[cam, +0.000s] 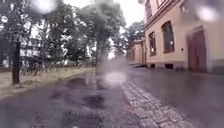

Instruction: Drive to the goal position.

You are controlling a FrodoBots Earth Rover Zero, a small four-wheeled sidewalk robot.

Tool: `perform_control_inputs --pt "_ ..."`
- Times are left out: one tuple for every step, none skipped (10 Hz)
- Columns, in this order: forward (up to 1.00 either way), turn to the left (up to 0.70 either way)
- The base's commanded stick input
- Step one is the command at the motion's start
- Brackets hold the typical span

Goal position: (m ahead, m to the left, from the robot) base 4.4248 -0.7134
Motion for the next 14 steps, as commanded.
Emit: perform_control_inputs --pt "0.70 0.00" --pt "0.70 0.00" --pt "0.70 0.00" --pt "0.70 0.00" --pt "0.70 0.00" --pt "0.70 0.00" --pt "0.70 0.00" --pt "0.70 0.00" --pt "0.70 0.00" --pt "0.70 0.00" --pt "0.70 0.00" --pt "0.70 0.00" --pt "0.70 0.00" --pt "0.70 0.00"
